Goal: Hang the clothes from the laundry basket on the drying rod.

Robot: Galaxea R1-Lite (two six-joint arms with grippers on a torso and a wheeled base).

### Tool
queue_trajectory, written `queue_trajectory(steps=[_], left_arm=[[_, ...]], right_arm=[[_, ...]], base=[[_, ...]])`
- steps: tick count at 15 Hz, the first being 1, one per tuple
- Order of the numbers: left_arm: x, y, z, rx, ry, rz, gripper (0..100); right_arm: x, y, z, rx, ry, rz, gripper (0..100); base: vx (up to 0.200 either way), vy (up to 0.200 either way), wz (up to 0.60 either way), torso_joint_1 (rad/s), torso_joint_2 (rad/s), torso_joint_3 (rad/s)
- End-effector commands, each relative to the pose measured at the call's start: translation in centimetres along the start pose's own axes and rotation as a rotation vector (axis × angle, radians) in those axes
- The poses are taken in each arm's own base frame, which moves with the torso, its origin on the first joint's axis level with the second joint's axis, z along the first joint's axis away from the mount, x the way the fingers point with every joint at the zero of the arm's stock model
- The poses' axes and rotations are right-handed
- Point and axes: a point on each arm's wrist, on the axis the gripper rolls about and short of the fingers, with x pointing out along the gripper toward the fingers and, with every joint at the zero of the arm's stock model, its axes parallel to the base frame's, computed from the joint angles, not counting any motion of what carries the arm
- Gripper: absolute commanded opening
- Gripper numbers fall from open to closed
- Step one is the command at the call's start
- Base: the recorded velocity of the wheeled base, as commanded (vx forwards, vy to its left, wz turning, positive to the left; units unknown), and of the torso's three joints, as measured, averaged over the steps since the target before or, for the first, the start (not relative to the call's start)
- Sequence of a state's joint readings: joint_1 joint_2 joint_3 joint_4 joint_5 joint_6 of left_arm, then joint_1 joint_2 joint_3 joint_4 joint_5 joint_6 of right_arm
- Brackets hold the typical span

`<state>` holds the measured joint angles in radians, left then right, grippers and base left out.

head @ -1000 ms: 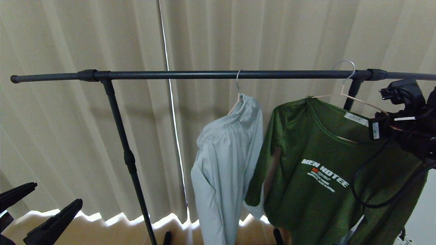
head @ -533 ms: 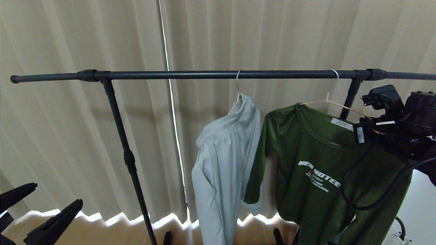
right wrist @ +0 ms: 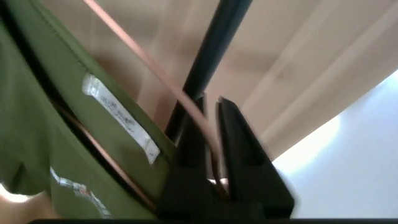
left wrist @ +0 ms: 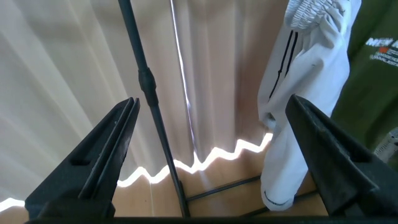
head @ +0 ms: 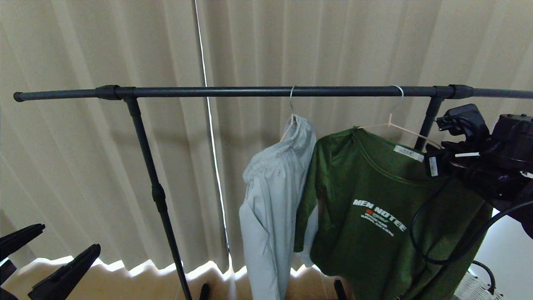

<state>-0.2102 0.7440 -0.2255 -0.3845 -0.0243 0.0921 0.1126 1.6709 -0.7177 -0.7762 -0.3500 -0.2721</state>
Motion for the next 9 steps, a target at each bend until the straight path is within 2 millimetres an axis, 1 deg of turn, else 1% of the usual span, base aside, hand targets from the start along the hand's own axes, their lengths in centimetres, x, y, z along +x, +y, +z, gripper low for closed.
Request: queue_trajectory(steps=[1, 3, 5, 9], left_arm=[[0.0, 0.0, 0.0, 0.000, -0.002, 0.000, 100], [0.0, 0.0, 0.0, 0.001, 0.001, 0.000, 100], [0.0, 0.0, 0.0, 0.001, 0.001, 0.000, 100], [0.0, 0.0, -0.2, 0.001, 0.006, -0.001, 100]], right_arm=[[-0.6, -0.1, 0.1, -0.001, -0.006, 0.007, 100], [-1.2, 0.0, -0.1, 0.004, -0.018, 0.020, 100], [-1.2, 0.2, -0.4, 0.018, -0.061, 0.026, 100], [-1.8, 0.4, -0.6, 0.061, -0.211, 0.168, 100]], base=[[0.000, 0.000, 0.00, 0.000, 0.00, 0.000], [0.000, 0.000, 0.00, 0.000, 0.00, 0.000], [0.000, 0.000, 0.00, 0.000, 0.00, 0.000], [0.000, 0.000, 0.00, 0.000, 0.00, 0.000]])
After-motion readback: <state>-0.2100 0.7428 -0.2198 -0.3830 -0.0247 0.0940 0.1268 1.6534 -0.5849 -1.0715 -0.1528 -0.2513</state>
